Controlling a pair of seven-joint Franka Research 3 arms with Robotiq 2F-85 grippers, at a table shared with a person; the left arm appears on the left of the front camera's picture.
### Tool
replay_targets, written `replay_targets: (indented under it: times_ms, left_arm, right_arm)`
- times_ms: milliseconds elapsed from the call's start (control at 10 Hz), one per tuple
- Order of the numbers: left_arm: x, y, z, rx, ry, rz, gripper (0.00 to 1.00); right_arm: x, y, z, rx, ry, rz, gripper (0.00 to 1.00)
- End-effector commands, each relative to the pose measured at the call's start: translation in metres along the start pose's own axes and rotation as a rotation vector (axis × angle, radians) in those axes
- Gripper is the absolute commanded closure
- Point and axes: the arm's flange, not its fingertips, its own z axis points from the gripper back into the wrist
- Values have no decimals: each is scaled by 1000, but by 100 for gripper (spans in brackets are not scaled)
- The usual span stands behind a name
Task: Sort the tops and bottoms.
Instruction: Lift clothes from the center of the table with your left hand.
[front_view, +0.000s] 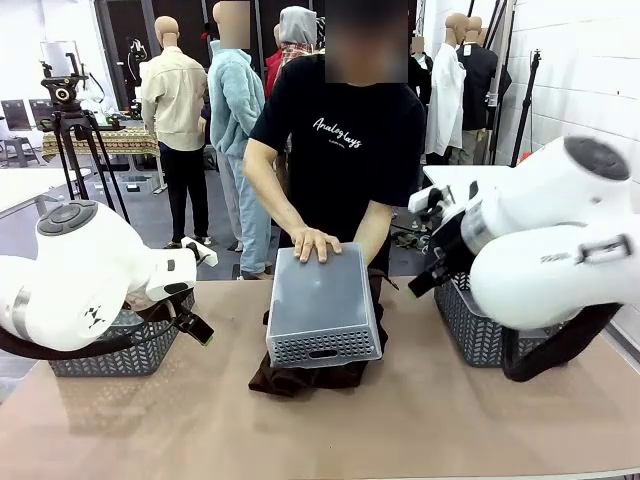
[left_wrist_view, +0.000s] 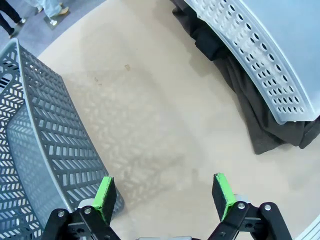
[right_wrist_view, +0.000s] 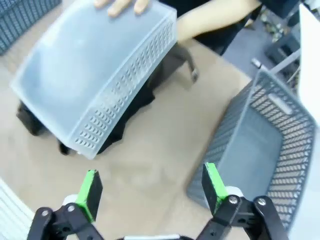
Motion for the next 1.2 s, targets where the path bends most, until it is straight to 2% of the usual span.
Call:
replay_targets:
  times_ms: [0, 300, 400, 500, 1100]
  left_arm:
    - [1, -6, 1, 21, 14, 9, 0]
    - [2, -6, 0, -9, -30, 9, 0]
    - [3, -8, -2, -65, -74, -3, 0]
    - [1, -4, 0, -1, -5, -10, 0]
    - [3, -12, -2, -55, -40, 27, 0]
  right_arm:
    - [-96, 1, 61, 0, 2, -31, 0]
    - [-101, -17, 89, 0, -28, -106, 0]
    - [-101, -17, 86, -18, -18, -134, 0]
    - [-8, -42, 88, -16, -14, -100, 0]
    - [-8, -42, 88, -16, -14, -100, 0]
